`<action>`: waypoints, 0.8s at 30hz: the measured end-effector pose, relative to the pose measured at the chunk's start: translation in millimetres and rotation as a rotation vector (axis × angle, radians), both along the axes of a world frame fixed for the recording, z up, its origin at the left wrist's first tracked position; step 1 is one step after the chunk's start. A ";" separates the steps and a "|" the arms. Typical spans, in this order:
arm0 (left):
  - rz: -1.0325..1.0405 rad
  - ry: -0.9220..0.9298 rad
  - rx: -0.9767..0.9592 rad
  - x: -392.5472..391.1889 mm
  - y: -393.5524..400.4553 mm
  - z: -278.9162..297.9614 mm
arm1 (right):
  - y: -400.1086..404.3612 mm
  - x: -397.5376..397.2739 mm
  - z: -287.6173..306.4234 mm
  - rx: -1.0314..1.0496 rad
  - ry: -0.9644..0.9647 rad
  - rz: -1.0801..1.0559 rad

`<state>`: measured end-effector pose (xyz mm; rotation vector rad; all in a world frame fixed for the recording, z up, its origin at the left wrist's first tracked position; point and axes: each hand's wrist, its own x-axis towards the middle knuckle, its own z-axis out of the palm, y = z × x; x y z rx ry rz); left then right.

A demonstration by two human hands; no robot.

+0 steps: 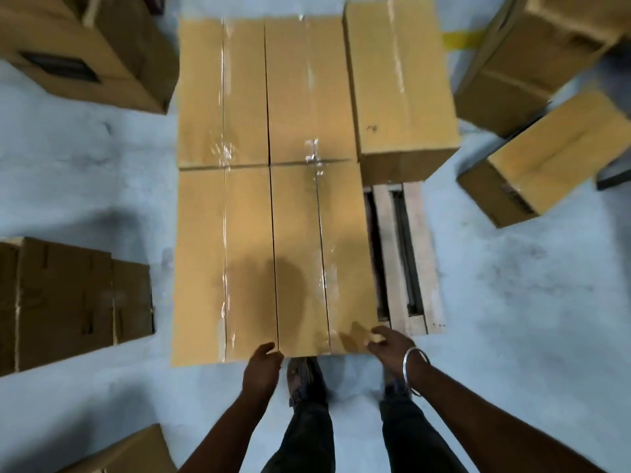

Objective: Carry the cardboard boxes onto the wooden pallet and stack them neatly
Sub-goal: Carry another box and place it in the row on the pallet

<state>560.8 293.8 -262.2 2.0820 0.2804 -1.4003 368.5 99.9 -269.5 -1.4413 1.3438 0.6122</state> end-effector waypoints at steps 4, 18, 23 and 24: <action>-0.290 -0.107 -0.103 -14.9 -1.2 83.8 | 15.4 -23.3 99.8 -0.103 -0.037 -0.095; -0.678 -0.299 -0.381 -49.7 -74.8 234.5 | 10.4 -156.9 248.3 -0.370 -0.046 -0.386; -0.804 -0.346 -0.444 -93.7 -119.2 258.0 | -4.7 -210.3 237.2 -0.353 -0.103 -0.575; -0.834 -0.348 -0.440 -107.0 -130.4 260.6 | -9.9 -222.9 234.3 -0.343 -0.111 -0.594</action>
